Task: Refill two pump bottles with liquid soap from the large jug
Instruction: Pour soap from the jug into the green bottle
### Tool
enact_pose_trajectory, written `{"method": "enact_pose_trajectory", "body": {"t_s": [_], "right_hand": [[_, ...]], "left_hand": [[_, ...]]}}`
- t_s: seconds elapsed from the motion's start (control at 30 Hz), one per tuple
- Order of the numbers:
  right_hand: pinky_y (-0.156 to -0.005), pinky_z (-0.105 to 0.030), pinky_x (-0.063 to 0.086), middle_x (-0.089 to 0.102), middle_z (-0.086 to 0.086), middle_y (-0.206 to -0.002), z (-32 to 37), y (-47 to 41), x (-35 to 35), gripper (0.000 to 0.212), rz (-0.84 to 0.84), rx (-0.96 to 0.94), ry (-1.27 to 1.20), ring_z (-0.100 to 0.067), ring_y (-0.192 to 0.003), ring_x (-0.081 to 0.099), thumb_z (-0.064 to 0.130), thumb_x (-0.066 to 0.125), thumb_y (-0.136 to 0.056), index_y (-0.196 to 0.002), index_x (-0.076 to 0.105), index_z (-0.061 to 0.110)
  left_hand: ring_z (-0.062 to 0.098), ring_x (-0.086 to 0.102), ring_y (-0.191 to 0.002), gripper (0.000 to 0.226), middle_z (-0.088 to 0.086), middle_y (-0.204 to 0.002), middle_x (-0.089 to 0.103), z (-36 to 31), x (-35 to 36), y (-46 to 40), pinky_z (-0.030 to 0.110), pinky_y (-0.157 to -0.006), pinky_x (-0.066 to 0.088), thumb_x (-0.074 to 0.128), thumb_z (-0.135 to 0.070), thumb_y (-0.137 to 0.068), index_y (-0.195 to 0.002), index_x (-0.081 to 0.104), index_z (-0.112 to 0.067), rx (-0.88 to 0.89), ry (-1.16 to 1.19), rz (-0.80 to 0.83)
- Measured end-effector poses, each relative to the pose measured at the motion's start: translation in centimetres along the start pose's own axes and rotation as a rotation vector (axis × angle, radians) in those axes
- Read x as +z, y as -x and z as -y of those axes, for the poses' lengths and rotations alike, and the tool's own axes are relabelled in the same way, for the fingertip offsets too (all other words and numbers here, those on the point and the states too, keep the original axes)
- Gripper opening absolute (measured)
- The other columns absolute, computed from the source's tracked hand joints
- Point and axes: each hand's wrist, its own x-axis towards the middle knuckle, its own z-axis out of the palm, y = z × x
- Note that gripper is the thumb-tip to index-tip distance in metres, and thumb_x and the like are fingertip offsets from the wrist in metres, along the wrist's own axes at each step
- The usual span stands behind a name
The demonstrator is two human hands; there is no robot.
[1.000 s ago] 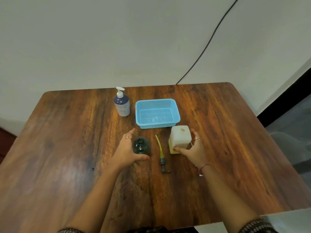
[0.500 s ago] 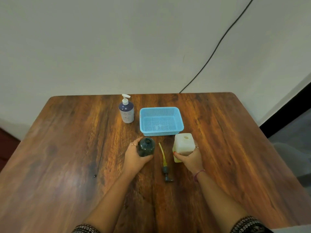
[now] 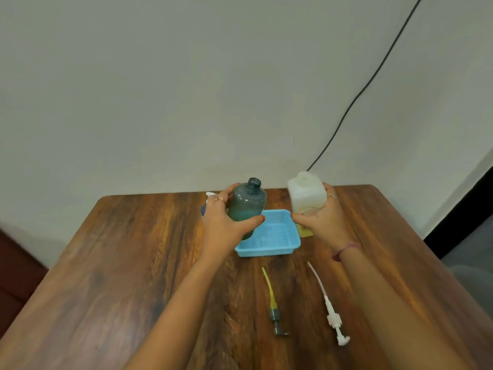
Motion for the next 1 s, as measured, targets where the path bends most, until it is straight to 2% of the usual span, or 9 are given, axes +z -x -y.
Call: {"method": "enact_pose_trajectory", "body": {"t_s": [0.07,0.13,0.37,0.47,0.6,0.7,0.87,1.0], "right_hand": [[-0.063,-0.018,0.054,0.054,-0.006,-0.116,2.5,-1.0,-0.9,0.084,0.032,-0.046,0.026,-0.017,-0.097,0.061,0.019,0.088,-0.052,-0.121,0.042,0.029],[-0.059,-0.015,0.052,0.054,-0.005,-0.115,4.8,-1.9,-1.7,0.083,0.068,-0.102,0.039,-0.017,-0.097,0.06,0.014,0.087,-0.056,-0.122,0.04,0.03],[-0.063,-0.022,0.05,0.056,-0.002,-0.112,10.5,-3.6,-3.2,0.087,0.123,-0.221,0.092,-0.018,-0.094,0.062,0.031,0.081,-0.046,-0.123,0.04,0.033],[-0.059,-0.016,0.048,0.056,-0.002,-0.111,12.1,-3.7,-3.6,0.086,0.15,-0.257,0.083,-0.017,-0.093,0.062,0.024,0.083,-0.049,-0.122,0.039,0.032],[-0.056,-0.006,0.044,0.054,-0.002,-0.11,13.6,-3.7,-4.1,0.085,0.156,-0.299,0.082,-0.014,-0.092,0.06,0.014,0.086,-0.053,-0.124,0.04,0.028],[-0.056,-0.007,0.045,0.053,0.0,-0.109,14.6,-3.8,-4.4,0.084,0.182,-0.322,0.112,-0.013,-0.092,0.059,0.009,0.086,-0.058,-0.125,0.039,0.028],[-0.061,-0.016,0.047,0.051,0.007,-0.105,15.9,-3.8,-4.9,0.085,0.214,-0.343,0.135,-0.011,-0.092,0.058,0.011,0.086,-0.059,-0.127,0.037,0.028],[-0.057,-0.013,0.045,0.05,0.005,-0.106,16.8,-3.8,-5.4,0.089,0.229,-0.379,0.193,-0.01,-0.09,0.058,0.013,0.087,-0.058,-0.131,0.038,0.024]], "left_hand": [[-0.006,0.05,-0.1,0.079,-0.009,-0.116,0.046,-0.9,-0.3,-0.6,0.015,-0.085,0.049,0.089,-0.026,-0.063,-0.132,0.051,-0.034,0.009,0.004,-0.009],[-0.003,0.051,-0.102,0.081,-0.008,-0.117,0.046,-2.0,-0.7,-1.1,0.02,-0.084,0.05,0.088,-0.027,-0.062,-0.132,0.05,-0.038,0.023,0.031,-0.022],[-0.007,0.051,-0.098,0.075,-0.008,-0.119,0.046,-5.6,-1.9,-1.9,0.011,-0.07,0.047,0.089,-0.028,-0.063,-0.123,0.047,-0.044,0.087,0.099,-0.019],[-0.005,0.051,-0.098,0.076,-0.006,-0.12,0.046,-7.2,-2.3,-2.0,0.01,-0.068,0.048,0.088,-0.027,-0.064,-0.127,0.048,-0.039,0.108,0.114,-0.011],[-0.005,0.049,-0.097,0.074,-0.007,-0.119,0.046,-8.7,-2.8,-2.3,0.005,-0.059,0.048,0.088,-0.026,-0.064,-0.122,0.046,-0.041,0.129,0.122,-0.009],[-0.002,0.051,-0.097,0.073,-0.004,-0.12,0.048,-9.5,-3.1,-2.2,0.0,-0.059,0.045,0.088,-0.025,-0.063,-0.123,0.047,-0.039,0.137,0.124,0.0],[0.0,0.053,-0.098,0.073,-0.003,-0.122,0.052,-10.3,-3.8,-2.0,0.005,-0.058,0.048,0.088,-0.027,-0.063,-0.124,0.049,-0.038,0.151,0.141,-0.006],[0.003,0.053,-0.1,0.072,-0.003,-0.122,0.052,-10.9,-4.1,-1.9,0.012,-0.064,0.047,0.088,-0.028,-0.063,-0.119,0.045,-0.043,0.147,0.186,-0.014]]}}
